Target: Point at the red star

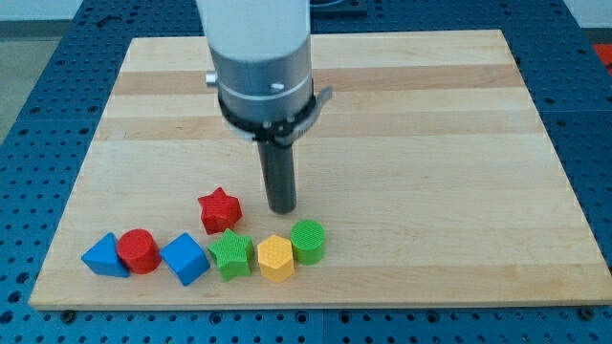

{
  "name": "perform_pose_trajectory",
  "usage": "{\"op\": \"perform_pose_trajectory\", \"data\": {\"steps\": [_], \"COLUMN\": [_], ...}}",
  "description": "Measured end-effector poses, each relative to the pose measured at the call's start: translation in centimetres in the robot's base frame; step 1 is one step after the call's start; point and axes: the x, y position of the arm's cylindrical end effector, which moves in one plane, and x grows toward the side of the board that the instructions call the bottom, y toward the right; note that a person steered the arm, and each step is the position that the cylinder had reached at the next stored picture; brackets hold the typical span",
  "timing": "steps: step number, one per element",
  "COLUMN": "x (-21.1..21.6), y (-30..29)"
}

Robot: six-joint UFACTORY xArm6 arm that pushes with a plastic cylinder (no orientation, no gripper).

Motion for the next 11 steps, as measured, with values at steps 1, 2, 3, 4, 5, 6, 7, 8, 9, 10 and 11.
{"op": "perform_pose_trajectory", "data": {"steps": [1, 2, 3, 4, 5, 6, 7, 8, 9, 10, 11], "x": [-3.4, -4.3, -4.2, -2.9, -1.9, -1.1, -1.4, -1.4, -1.1, 0.2, 0.3], "y": [-1.8, -6.6, -10.3, -10.8, -10.8, -10.8, -11.5, -11.6, -11.6, -11.6, -11.6]}}
